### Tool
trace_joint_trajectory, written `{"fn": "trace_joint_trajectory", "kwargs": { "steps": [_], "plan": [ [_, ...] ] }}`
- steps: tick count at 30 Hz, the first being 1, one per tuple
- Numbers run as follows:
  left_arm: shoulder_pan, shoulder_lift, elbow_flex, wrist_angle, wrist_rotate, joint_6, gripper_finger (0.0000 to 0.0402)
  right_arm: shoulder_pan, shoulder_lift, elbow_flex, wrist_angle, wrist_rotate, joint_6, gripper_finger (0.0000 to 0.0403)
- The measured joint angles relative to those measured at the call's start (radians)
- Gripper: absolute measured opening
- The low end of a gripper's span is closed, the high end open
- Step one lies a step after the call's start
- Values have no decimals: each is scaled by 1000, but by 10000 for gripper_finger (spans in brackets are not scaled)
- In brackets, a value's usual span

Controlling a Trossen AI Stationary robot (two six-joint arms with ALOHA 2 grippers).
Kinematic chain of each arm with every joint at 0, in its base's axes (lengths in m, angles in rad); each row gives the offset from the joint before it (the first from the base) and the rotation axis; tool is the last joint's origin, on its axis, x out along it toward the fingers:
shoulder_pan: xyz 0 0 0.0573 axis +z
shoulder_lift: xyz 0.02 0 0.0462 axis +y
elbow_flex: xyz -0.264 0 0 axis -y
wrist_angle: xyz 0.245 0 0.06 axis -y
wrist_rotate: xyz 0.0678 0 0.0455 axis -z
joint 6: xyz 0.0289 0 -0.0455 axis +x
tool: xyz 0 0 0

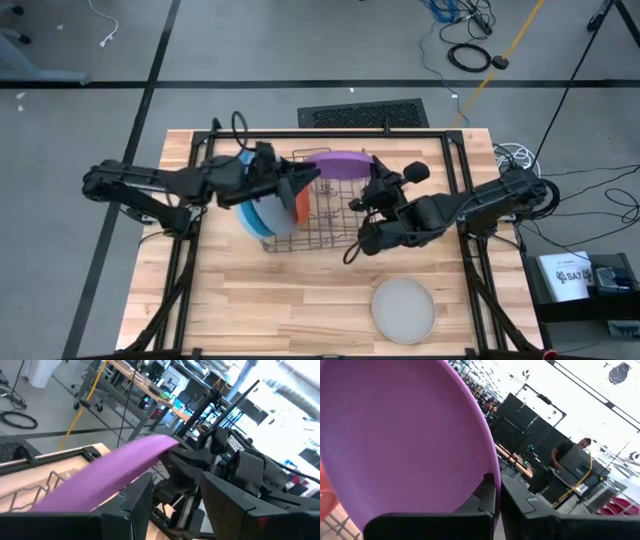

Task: Sort dishes
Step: Put the purple plate in the dish rack

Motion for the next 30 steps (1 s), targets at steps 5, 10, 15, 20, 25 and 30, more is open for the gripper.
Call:
{"fn": "trace_joint_trajectory", "kwargs": {
  "steps": [5, 10, 15, 20, 25, 30],
  "plan": [
    [12, 44, 0, 19, -1, 0, 167, -2, 0, 0, -2, -1, -3, 2],
    [29, 35, -2, 5, -1, 149, 167, -1, 0, 0, -33, 1, 0, 2],
    [18, -33, -1, 3, -28, 191, 167, 9, 0, 0, -63, -2, 18, 2],
    [-14, -31, -2, -125, -33, -5, 167, 5, 0, 0, -73, -2, 14, 2],
    [-66, -31, -2, -214, -34, 149, 167, 4, 0, 0, -80, -2, 2, 2],
    [-126, -28, -2, -214, -256, 486, 167, 8, 0, 0, -83, -2, -11, 2]
  ]
}}
